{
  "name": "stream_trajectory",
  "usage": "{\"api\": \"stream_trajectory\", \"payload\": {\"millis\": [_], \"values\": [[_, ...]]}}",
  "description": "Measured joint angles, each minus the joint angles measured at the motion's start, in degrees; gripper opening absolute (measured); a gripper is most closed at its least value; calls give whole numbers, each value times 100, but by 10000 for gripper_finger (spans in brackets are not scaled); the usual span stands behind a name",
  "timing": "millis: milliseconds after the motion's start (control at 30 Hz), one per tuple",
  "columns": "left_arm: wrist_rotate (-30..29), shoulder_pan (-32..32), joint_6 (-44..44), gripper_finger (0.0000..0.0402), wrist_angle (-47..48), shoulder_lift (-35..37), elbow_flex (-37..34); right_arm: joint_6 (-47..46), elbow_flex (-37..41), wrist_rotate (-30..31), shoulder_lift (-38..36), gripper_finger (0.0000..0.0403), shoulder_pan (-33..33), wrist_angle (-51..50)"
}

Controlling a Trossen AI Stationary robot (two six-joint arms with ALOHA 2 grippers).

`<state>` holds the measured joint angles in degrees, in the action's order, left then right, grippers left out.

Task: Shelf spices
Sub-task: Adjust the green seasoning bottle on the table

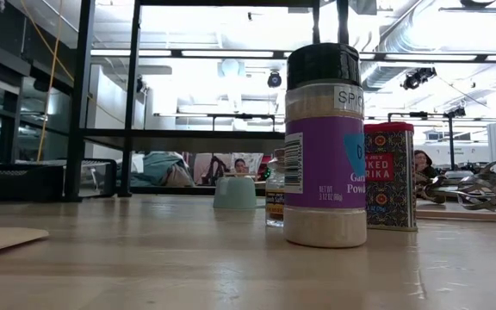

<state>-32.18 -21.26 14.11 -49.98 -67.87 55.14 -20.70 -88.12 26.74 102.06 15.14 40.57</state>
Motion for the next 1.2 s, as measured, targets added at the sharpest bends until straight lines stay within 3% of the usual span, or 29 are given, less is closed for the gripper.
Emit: {"api": "stream_trajectory", "payload": {"millis": [167, 333, 467, 533, 633, 733, 933, 1200], "values": [[-165, 66, -176, 282, 43, -32, 95, 14, 0, 0, 0, 179, 0, -11], [-283, 57, -226, 183, 72, 3, 100, 199, 0, -29, 0, 179, 12, -4], [-133, 50, -372, 183, 181, 92, 95, 457, 0, -5, -24, 182, 85, -48], [-58, 48, -385, 183, 457, 202, 93, 593, 0, 43, -69, 220, 118, -212], [-295, -58, -277, 183, 1216, 542, 95, 498, 0, 68, -247, 291, 145, -869], [-721, -272, -180, 183, 2144, 852, 99, 272, -2, 33, -492, 322, 158, -1591], [-1569, -1172, 529, 183, 4616, 1491, 102, 179, -4, 34, -1087, 318, 292, -3056], [-3439, -3024, 3544, 183, 8011, 1220, 18, -539, -11, 813, -1484, 313, 788, -4920]]}}
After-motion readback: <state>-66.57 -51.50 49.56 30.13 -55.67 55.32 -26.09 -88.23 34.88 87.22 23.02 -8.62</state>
